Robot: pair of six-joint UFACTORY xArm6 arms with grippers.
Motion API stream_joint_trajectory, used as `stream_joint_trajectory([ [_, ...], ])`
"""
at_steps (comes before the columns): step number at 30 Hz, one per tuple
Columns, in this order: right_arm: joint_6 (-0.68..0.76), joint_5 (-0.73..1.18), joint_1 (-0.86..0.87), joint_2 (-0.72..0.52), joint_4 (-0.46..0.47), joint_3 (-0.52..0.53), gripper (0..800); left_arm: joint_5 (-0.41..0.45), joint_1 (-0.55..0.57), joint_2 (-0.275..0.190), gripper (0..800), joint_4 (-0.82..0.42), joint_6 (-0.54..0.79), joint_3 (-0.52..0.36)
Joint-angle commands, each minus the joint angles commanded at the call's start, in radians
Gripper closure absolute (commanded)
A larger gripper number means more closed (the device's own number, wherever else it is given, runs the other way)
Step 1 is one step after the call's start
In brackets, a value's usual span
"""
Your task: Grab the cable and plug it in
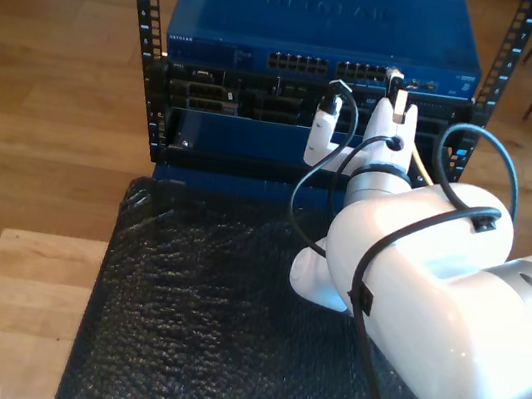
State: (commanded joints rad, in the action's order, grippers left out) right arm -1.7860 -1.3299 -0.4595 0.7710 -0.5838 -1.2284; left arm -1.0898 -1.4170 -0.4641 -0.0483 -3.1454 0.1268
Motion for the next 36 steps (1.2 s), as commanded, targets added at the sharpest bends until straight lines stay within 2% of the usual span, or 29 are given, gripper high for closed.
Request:
stream_joint_trajectory([
  [36,0.0,0.017,0.018,0.015,0.017,-0.035,800,0.0,0.0,0.0,0,0.0,0.0,0.0],
])
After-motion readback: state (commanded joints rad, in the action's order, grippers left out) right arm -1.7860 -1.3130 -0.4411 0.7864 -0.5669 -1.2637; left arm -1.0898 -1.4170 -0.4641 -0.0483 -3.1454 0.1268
